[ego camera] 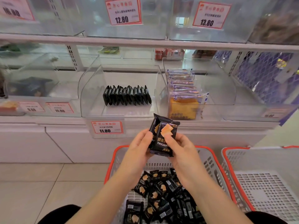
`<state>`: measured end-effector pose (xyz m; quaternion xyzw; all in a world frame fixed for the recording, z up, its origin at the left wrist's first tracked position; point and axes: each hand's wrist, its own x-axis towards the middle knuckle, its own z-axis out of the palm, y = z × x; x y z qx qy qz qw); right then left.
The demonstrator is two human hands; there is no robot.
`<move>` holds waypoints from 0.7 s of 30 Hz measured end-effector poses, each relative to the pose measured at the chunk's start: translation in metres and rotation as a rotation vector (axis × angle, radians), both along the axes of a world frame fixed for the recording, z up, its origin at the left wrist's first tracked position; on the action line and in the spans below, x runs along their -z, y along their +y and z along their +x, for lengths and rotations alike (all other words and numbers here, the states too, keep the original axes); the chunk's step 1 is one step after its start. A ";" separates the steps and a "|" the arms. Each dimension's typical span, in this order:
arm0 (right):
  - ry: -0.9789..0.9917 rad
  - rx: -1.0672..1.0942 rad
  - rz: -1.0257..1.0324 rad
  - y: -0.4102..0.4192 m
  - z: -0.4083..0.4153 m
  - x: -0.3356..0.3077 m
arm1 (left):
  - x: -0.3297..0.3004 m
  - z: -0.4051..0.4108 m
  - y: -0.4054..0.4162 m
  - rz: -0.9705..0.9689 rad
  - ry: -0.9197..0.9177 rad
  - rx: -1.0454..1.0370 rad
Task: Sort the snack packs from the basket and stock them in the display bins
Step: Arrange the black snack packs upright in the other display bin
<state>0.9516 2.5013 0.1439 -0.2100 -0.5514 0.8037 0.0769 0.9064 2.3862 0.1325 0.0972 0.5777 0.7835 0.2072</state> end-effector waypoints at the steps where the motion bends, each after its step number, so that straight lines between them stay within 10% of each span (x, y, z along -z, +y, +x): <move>1: -0.002 0.002 0.004 -0.002 -0.002 -0.001 | -0.001 -0.001 -0.001 -0.040 0.065 0.014; 6: -0.032 -0.034 0.251 0.000 -0.013 -0.008 | -0.005 -0.014 -0.006 -0.184 0.307 0.018; 15: 0.432 -0.098 1.642 0.048 -0.051 -0.057 | -0.058 -0.082 -0.008 -0.496 0.790 0.083; 21: 0.286 -0.303 1.614 0.059 -0.080 -0.080 | -0.078 -0.121 0.007 -0.370 0.768 0.199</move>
